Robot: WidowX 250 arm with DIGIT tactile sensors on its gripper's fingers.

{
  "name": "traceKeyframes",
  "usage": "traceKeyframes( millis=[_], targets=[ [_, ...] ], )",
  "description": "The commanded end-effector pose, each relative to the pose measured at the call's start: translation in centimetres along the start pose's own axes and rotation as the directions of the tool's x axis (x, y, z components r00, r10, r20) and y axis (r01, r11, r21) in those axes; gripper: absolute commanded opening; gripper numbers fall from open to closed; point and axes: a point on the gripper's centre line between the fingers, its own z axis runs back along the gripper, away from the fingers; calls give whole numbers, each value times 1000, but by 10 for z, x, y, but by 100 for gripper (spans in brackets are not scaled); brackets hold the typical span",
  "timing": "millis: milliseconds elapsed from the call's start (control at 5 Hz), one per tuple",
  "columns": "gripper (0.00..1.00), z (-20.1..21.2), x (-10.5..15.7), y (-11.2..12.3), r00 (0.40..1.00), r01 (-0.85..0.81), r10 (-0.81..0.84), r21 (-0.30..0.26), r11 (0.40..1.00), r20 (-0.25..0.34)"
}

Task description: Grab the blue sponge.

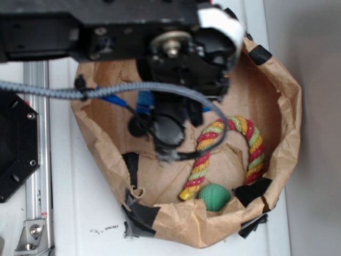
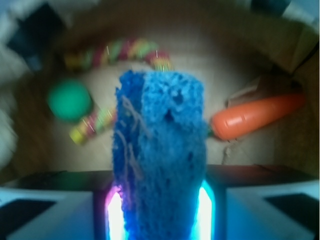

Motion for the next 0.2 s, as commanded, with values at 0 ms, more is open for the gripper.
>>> traceKeyframes(
  millis=[0],
  targets=[
    [0, 10, 17, -17, 996, -85, 85, -33, 996, 20]
  ],
)
